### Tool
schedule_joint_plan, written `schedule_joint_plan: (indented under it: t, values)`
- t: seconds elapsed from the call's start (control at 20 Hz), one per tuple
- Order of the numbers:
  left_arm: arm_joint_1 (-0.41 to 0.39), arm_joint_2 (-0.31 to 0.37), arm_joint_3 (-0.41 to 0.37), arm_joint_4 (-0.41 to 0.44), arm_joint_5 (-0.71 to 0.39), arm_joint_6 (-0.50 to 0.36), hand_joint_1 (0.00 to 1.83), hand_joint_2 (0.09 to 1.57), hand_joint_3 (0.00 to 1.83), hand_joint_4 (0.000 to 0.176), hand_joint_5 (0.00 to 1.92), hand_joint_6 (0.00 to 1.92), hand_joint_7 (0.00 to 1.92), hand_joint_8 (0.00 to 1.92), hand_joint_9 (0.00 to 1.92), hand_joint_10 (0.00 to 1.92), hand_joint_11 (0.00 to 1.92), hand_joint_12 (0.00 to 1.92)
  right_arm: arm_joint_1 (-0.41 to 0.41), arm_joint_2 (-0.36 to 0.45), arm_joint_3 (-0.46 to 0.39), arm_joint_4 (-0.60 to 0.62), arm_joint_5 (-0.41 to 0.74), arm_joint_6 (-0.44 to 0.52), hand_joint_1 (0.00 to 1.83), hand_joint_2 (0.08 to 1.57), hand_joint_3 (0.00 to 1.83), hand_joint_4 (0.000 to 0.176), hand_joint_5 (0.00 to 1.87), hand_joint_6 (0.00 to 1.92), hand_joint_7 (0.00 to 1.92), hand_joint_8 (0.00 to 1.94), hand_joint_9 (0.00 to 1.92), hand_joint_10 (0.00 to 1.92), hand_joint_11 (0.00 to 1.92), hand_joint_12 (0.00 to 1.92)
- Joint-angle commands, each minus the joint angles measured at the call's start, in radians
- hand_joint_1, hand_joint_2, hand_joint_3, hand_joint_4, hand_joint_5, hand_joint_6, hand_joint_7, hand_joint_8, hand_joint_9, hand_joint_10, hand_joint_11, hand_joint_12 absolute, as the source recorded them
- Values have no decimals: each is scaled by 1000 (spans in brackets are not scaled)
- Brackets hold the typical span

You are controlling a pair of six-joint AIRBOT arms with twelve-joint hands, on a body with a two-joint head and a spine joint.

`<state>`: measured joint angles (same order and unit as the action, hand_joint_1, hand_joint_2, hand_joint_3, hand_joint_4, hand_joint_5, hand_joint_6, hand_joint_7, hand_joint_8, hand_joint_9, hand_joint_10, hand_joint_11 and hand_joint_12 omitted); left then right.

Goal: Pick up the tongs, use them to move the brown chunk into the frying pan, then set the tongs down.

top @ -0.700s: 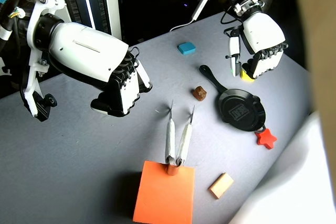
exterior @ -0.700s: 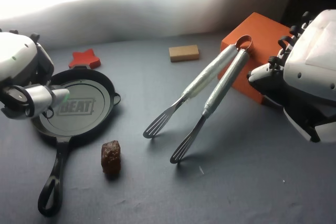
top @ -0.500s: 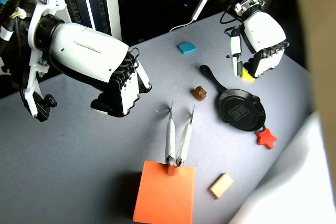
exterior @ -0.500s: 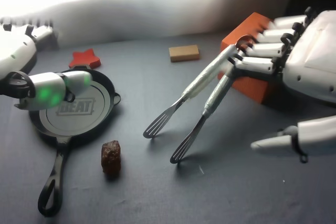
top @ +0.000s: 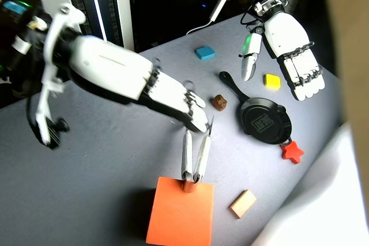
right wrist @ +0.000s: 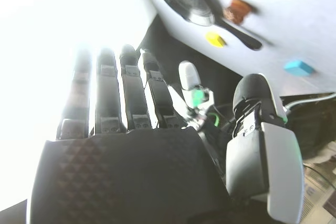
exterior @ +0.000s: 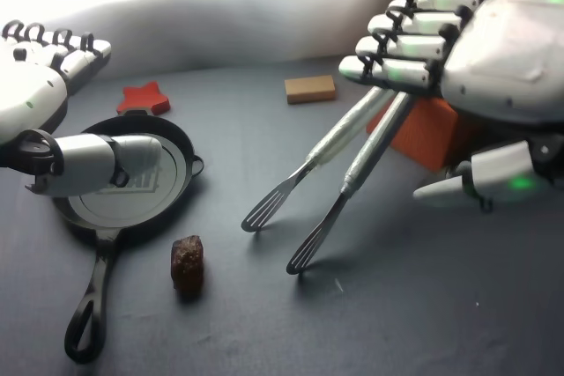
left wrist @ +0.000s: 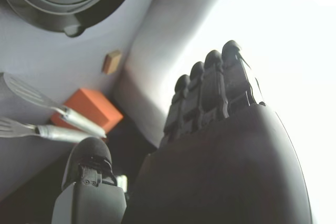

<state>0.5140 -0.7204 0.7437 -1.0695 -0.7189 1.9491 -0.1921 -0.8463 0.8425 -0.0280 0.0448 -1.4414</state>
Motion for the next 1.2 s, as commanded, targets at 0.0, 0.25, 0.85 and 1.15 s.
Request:
schedule_joint_plan:
  t: [0.0, 0.25, 0.85, 1.15]
  values:
    - [-8, 10, 1, 41, -84, 5, 0, 1151, 13, 0, 15, 5, 44, 11, 16, 5, 4, 2, 24, -8, 16, -6, 64, -1, 695, 927, 0, 0, 38, 1, 89, 1, 76, 3, 0, 245]
    - [9, 10, -27, 30, -175, 5, 0, 1142, 5, 0, 0, 0, 12, 0, 0, 0, 0, 0, 79, -102, 113, -41, 7, -23, 1037, 874, 0, 0, 0, 0, 12, 0, 8, 0, 0, 4]
    - [16, 22, -65, -5, -119, -18, 0, 1171, 11, 0, 0, 0, 20, 2, 3, 1, 0, 0, 181, -231, 171, -42, -310, -4, 993, 860, 0, 0, 0, 0, 0, 0, 0, 0, 0, 0]
    - [14, 40, -71, 9, -149, -18, 0, 1173, 8, 0, 0, 0, 11, 1, 0, 0, 0, 0, 203, -336, 264, -40, -442, -41, 999, 857, 0, 0, 0, 0, 0, 0, 7, 3, 0, 0]
